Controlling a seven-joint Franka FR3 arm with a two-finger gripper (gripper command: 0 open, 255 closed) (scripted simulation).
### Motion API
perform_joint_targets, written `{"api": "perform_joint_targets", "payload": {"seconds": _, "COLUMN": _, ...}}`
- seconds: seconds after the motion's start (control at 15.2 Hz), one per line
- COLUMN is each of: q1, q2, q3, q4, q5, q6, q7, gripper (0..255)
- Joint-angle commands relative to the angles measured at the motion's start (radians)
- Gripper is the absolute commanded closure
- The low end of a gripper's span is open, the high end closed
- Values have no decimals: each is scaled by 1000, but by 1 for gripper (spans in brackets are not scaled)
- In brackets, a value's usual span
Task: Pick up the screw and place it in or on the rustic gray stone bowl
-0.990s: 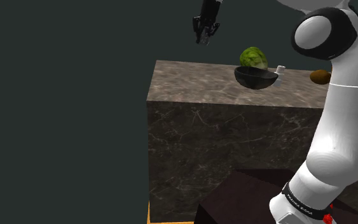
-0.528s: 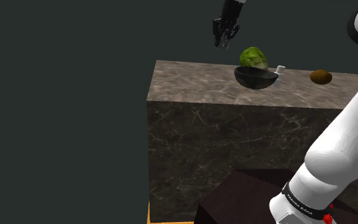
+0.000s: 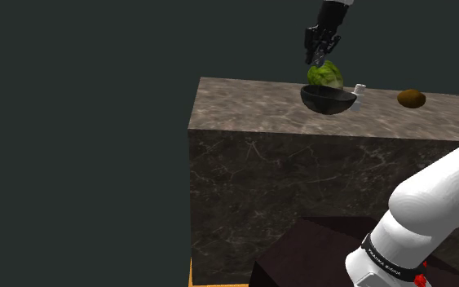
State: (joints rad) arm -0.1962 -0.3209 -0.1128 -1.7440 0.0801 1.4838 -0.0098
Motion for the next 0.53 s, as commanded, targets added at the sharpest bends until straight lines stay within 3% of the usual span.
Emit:
{"api": "perform_joint_targets", "payload": {"seconds": 0.0, "q1": -11, "q2": -62, "q3": -15, "q4": -60, "q5": -10, "q6": -5, "q7": -25, "gripper": 255}}
{"api": "perform_joint_targets", "payload": {"seconds": 0.2, "q1": -33, "q2": -163, "q3": -47, "q4": -141, "q5": -34, "q6": -27, "q7": -73, "gripper": 255}}
{"api": "perform_joint_targets", "payload": {"seconds": 0.46, "q1": -35, "q2": -185, "q3": -47, "q4": -216, "q5": -38, "q6": 25, "q7": -76, "gripper": 255}}
